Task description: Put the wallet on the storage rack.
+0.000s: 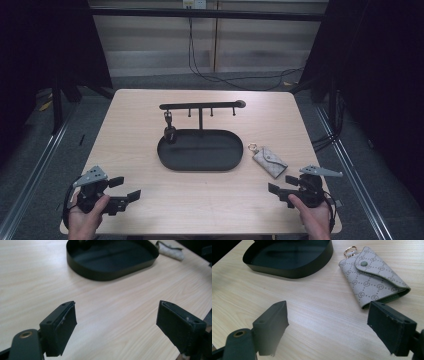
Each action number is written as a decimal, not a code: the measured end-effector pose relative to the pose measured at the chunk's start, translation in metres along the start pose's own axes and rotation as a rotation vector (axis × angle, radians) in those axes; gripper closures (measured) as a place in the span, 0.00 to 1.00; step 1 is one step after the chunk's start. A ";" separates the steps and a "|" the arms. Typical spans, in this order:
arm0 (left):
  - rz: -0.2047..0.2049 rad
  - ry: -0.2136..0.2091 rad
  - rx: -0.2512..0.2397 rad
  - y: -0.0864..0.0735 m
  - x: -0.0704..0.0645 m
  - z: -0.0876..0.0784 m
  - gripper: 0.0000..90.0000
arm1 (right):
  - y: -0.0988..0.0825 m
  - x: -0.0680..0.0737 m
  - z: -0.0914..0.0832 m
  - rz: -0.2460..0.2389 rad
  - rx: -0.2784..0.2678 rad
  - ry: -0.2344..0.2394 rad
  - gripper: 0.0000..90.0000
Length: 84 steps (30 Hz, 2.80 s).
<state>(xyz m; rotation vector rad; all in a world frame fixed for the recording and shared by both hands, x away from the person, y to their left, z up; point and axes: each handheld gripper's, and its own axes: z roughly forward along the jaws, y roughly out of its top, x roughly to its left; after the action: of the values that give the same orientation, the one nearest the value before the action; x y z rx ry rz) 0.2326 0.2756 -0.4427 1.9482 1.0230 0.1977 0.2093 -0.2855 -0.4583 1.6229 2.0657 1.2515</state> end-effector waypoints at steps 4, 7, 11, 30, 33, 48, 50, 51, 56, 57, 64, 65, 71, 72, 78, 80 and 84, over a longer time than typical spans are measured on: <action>-0.023 0.041 -0.067 -0.005 0.006 0.000 0.18 | 0.008 -0.001 -0.001 -0.024 0.027 0.004 0.18; -0.038 0.035 -0.055 -0.006 0.011 0.004 0.18 | 0.018 -0.004 0.002 -0.051 0.043 0.009 0.20; -0.044 0.010 -0.008 -0.013 0.011 0.007 0.18 | 0.026 -0.007 0.008 -0.063 0.061 0.006 0.23; 0.041 0.040 0.050 -0.018 -0.001 0.008 0.20 | 0.080 -0.011 0.024 -0.108 0.195 -0.024 0.27; 0.038 0.033 0.034 -0.018 -0.003 0.006 0.20 | 0.087 -0.008 0.033 -0.149 0.260 -0.035 0.26; 0.034 0.014 0.022 -0.017 0.001 0.002 0.20 | 0.106 -0.015 0.058 -0.153 0.387 -0.061 0.26; 0.028 0.015 0.021 -0.017 0.002 0.002 0.20 | 0.107 -0.018 0.061 -0.151 0.397 -0.056 0.26; 0.028 0.017 0.022 -0.017 0.003 0.002 0.20 | 0.107 -0.018 0.063 -0.140 0.408 -0.056 0.27; 0.025 0.016 0.017 -0.016 0.003 0.001 0.20 | 0.106 -0.027 0.073 -0.147 0.468 -0.066 0.27; 0.024 0.015 0.015 -0.016 0.003 0.001 0.20 | 0.106 -0.028 0.075 -0.142 0.478 -0.075 0.27; 0.023 0.012 0.019 -0.016 0.004 0.001 0.20 | 0.107 -0.035 0.090 -0.177 0.549 -0.134 0.26; 0.025 0.008 0.020 -0.016 0.004 0.002 0.20 | 0.108 -0.034 0.092 -0.173 0.551 -0.132 0.26; 0.024 0.005 0.020 -0.017 0.004 0.001 0.20 | 0.112 -0.031 0.105 -0.208 0.596 -0.158 0.26; 0.023 0.004 0.021 -0.017 0.004 0.001 0.20 | 0.112 -0.032 0.107 -0.204 0.603 -0.160 0.26; 0.024 0.003 0.020 -0.016 0.004 0.001 0.20 | 0.115 -0.033 0.116 -0.222 0.633 -0.185 0.26; 0.022 0.004 0.021 -0.016 0.004 0.001 0.20 | 0.114 -0.034 0.119 -0.219 0.647 -0.192 0.26; 0.020 0.001 0.024 -0.016 0.004 0.001 0.20 | 0.112 -0.035 0.123 -0.222 0.674 -0.189 0.29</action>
<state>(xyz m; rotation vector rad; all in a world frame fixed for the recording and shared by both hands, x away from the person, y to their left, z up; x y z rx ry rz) 0.2268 0.2820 -0.4570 1.9813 1.0107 0.1980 0.3768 -0.2555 -0.4623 1.5905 2.6045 0.3156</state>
